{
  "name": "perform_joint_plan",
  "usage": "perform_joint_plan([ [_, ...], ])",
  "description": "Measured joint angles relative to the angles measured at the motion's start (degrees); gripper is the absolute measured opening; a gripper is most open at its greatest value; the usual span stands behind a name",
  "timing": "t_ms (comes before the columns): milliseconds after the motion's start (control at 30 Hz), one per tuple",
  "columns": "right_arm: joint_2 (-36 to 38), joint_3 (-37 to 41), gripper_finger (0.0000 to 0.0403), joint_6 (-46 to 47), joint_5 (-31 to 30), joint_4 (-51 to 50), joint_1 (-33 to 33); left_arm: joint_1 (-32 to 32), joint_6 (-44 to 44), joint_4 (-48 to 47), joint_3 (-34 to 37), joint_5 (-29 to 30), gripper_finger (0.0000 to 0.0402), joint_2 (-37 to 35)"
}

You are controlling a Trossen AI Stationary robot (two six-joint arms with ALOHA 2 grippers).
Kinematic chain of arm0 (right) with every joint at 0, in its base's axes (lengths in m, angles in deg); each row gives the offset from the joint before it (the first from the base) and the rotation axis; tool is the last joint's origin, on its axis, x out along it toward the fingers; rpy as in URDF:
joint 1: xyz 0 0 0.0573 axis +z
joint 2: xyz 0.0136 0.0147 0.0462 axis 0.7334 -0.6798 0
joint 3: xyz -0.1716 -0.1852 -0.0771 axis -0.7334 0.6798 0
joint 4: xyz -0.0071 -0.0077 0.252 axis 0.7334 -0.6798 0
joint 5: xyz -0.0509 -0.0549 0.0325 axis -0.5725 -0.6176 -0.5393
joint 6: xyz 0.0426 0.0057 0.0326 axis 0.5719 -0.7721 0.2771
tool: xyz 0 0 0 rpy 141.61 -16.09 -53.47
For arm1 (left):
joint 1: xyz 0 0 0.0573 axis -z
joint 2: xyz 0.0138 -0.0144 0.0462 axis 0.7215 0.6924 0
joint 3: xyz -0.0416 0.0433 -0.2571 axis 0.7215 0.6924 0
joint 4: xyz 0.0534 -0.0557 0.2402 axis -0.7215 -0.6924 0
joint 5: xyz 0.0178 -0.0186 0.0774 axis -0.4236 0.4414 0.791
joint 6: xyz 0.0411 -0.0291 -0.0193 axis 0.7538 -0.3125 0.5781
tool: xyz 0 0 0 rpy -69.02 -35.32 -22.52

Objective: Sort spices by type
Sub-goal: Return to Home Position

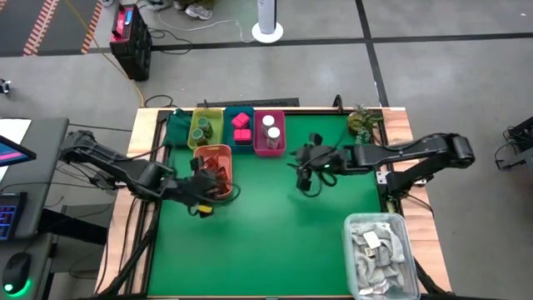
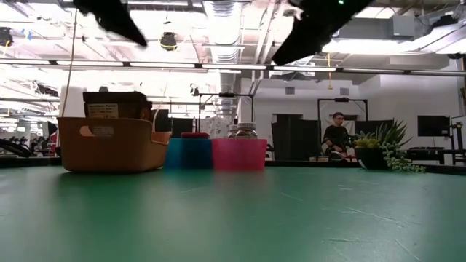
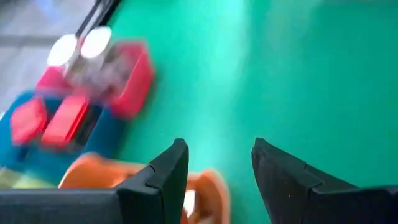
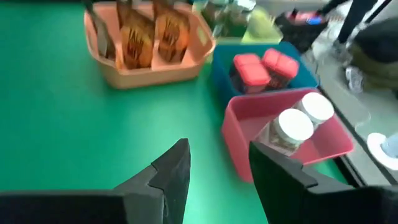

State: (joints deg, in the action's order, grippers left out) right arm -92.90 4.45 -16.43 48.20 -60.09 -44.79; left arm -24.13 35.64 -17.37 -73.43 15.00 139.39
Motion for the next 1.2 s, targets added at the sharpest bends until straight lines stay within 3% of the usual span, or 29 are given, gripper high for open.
perform_joint_plan([
  [67,3.3,3.8,0.0191,-1.5,1.1,4.0,0.0,1.9,2.8,3.8,0.0,0.5,0.0169,-1.0],
  [200,9.5,11.6,0.0191,-4.1,8.7,13.3,-1.1,4.5,7.2,9.2,2.3,1.0,0.0169,-2.5],
  [500,20.0,21.3,0.0170,-1.1,15.1,19.4,-7.5,3.8,8.7,27.4,20.1,-3.2,0.0169,-15.3],
  [967,29.3,23.3,0.0145,-3.0,15.2,17.7,-7.8,1.2,9.0,31.5,36.0,-4.4,0.0169,-36.2],
  [1200,36.3,29.3,0.0144,-4.1,13.9,18.8,-10.0,1.2,8.7,31.6,40.7,-5.2,0.0169,-43.5],
])
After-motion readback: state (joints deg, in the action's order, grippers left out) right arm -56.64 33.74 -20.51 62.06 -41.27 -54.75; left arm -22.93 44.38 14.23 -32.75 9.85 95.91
